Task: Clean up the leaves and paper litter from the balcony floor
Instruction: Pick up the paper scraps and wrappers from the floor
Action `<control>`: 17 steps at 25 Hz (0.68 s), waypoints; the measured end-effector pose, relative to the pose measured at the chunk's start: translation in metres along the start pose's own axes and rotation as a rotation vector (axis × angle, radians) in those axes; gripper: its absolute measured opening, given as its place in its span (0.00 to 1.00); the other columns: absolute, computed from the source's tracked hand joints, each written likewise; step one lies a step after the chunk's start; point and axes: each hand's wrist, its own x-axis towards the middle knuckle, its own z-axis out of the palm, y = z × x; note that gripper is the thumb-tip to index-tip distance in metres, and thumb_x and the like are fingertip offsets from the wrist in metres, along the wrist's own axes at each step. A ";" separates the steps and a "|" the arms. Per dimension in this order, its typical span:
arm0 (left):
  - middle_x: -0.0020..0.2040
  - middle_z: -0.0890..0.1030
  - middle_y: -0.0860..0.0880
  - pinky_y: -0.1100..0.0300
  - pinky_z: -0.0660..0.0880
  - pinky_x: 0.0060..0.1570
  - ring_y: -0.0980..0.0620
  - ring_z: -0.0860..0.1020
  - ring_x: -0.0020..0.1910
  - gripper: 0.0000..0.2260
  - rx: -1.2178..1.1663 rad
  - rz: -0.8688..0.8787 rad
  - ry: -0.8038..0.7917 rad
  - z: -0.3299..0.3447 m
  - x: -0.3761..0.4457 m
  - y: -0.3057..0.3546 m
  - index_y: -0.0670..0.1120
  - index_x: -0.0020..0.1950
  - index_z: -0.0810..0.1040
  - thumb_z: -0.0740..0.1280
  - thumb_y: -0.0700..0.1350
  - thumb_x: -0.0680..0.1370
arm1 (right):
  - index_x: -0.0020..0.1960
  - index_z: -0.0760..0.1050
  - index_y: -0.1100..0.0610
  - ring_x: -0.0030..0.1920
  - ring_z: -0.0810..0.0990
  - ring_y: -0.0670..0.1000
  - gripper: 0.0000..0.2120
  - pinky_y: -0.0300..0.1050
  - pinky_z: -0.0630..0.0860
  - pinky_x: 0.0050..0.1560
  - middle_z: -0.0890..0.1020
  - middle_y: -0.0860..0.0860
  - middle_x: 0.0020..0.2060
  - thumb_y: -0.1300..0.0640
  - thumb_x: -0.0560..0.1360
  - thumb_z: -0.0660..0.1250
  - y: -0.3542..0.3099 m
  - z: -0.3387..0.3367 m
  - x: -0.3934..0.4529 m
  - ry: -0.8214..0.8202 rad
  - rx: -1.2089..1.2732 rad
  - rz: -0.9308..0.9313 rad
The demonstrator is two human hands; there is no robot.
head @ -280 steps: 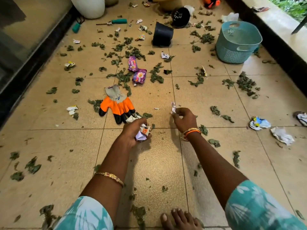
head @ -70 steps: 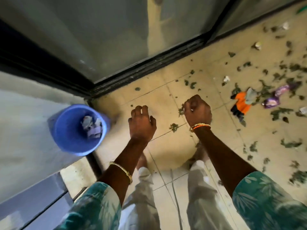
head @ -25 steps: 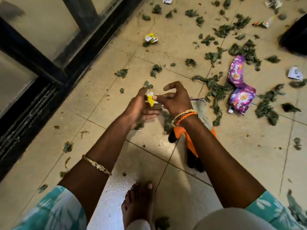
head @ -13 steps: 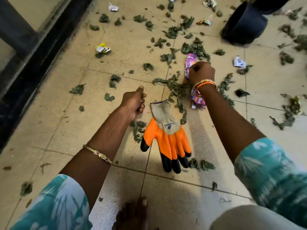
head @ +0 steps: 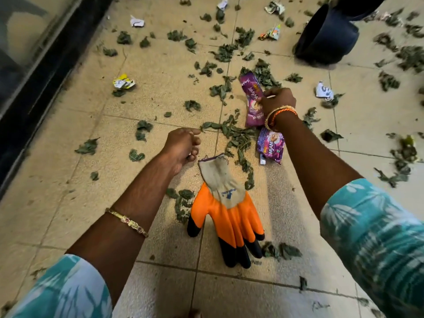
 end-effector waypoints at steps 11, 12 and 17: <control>0.32 0.76 0.49 0.64 0.58 0.26 0.55 0.64 0.25 0.25 -0.089 -0.187 -0.276 0.044 -0.031 0.006 0.45 0.48 0.76 0.55 0.66 0.78 | 0.42 0.80 0.65 0.37 0.82 0.50 0.15 0.39 0.80 0.40 0.83 0.56 0.37 0.73 0.74 0.55 0.002 -0.034 -0.101 -0.282 0.528 -0.048; 0.30 0.76 0.50 0.65 0.58 0.25 0.55 0.64 0.24 0.25 -0.081 -0.180 -0.306 0.047 -0.034 0.005 0.45 0.48 0.75 0.55 0.67 0.77 | 0.43 0.81 0.64 0.39 0.81 0.51 0.14 0.41 0.79 0.42 0.83 0.57 0.39 0.71 0.74 0.57 0.008 -0.031 -0.109 -0.304 0.473 -0.069; 0.33 0.75 0.49 0.68 0.59 0.20 0.59 0.63 0.22 0.05 0.120 -0.093 -0.304 0.053 -0.040 -0.011 0.43 0.51 0.73 0.64 0.44 0.80 | 0.49 0.79 0.60 0.40 0.79 0.47 0.07 0.36 0.78 0.41 0.81 0.53 0.40 0.68 0.73 0.67 0.041 -0.030 -0.131 -0.284 0.341 -0.206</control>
